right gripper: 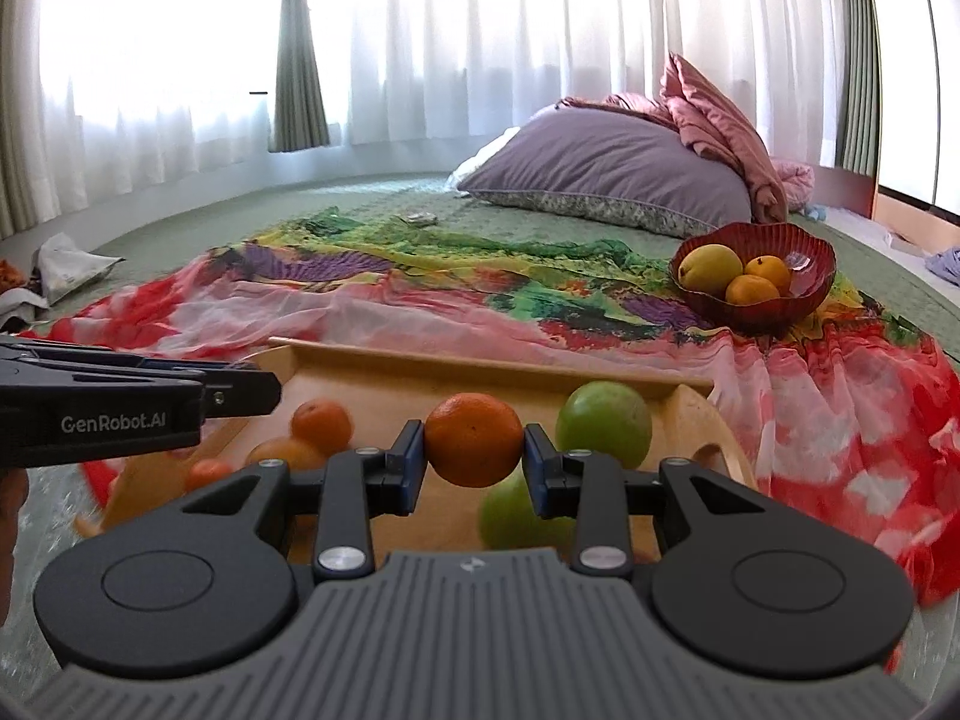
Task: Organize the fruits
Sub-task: 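Carry the date with the left tool while the right tool carries the mandarin over the tray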
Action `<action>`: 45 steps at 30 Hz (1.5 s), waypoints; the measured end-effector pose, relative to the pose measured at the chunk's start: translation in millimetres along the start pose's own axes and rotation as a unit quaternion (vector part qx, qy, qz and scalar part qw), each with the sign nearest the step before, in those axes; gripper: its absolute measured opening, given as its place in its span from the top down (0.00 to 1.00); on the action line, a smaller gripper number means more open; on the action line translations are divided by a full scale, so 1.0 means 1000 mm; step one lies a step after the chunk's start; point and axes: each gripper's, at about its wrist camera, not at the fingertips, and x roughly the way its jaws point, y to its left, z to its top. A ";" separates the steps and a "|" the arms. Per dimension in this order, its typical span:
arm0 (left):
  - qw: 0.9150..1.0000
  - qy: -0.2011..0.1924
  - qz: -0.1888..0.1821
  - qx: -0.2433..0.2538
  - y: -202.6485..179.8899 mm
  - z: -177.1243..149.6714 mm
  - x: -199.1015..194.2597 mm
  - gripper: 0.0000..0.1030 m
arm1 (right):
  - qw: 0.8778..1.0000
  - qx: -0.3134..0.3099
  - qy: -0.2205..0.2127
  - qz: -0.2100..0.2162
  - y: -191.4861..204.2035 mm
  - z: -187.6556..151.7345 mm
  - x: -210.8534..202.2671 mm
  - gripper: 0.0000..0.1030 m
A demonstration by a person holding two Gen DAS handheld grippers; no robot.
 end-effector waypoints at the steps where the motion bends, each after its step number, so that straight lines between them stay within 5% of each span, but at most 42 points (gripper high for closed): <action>1: 1.000 0.004 0.001 -0.002 0.002 0.004 0.006 0.78 | 1.000 0.000 0.004 -0.001 -0.002 0.003 0.005 0.62; 14: 0.996 0.086 0.023 -0.006 0.017 0.050 0.094 0.78 | 0.997 0.003 0.078 -0.006 -0.012 0.035 0.066 0.62; 24: 0.988 0.144 0.047 -0.004 0.017 0.047 0.140 0.78 | 0.994 -0.002 0.109 -0.011 -0.007 0.026 0.097 0.62; 45: 0.985 0.158 0.059 0.023 0.011 0.033 0.158 0.78 | 0.990 -0.016 0.139 -0.018 -0.002 0.017 0.119 0.62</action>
